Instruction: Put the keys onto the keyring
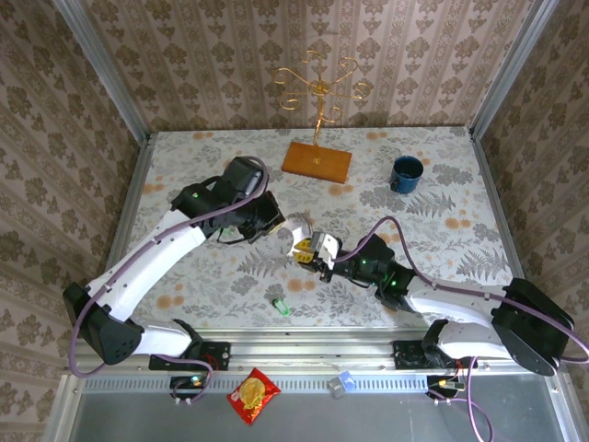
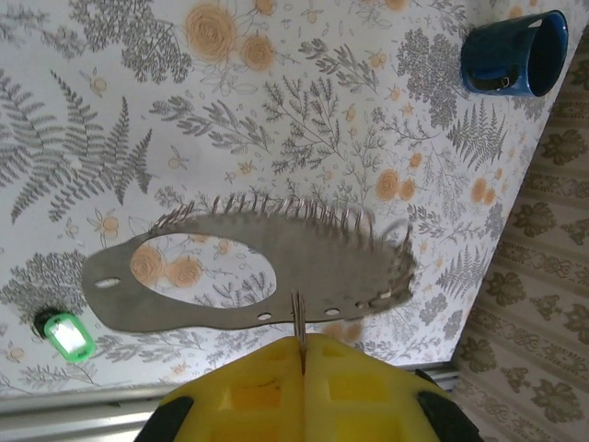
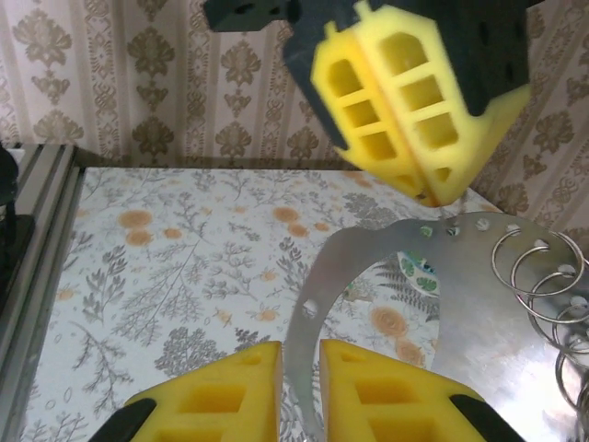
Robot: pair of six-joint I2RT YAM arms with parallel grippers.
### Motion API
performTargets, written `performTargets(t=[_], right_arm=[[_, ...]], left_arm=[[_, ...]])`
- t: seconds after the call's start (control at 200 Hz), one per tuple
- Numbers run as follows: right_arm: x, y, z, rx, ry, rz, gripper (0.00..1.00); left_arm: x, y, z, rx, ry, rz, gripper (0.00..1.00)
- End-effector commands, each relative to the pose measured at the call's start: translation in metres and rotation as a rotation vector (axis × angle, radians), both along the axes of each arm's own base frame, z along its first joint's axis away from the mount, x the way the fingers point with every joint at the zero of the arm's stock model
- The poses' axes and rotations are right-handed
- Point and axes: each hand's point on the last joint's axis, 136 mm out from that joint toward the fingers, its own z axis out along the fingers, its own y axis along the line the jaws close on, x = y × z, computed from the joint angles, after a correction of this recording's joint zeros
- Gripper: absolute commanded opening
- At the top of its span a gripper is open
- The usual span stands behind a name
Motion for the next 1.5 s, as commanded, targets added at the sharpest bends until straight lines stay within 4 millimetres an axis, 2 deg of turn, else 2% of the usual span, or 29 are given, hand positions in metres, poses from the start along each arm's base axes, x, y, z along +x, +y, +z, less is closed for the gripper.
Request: performTargets(t=[0.0,0.39,0.495,0.51,0.54,0.78,1.495], right_arm=[[0.015,-0.001,0.016,0.08,-0.043,-0.082,0.19],[0.033,0.003,0.008,0.045,-0.14,-0.142,0.23],[0.036,0.003,0.013,0.057,-0.164,-0.158,0.23],[0.038,0.005,0.004,0.038,-0.151,-0.159,0.24],[0.039,0.005,0.003,0.039,-0.152,-0.161,0.24],[0.041,0.006,0.002,0.036,-0.17,-0.172,0.24],[0.042,-0.003,0.009,0.052,-0.194,-0.211,0.25]], left_arm=[[-0.006,-0.009,0.004,-0.047,0.086,0.04,0.0],[-0.011,-0.019,-0.003,-0.096,0.193,0.085,0.0],[-0.012,-0.019,-0.004,-0.101,0.211,0.097,0.0],[-0.013,-0.019,-0.005,-0.102,0.215,0.097,0.0],[-0.013,-0.02,-0.005,-0.104,0.223,0.097,0.0],[-0.017,-0.027,-0.009,-0.136,0.272,0.101,0.0],[-0.025,-0.024,-0.014,-0.11,0.31,0.117,0.0]])
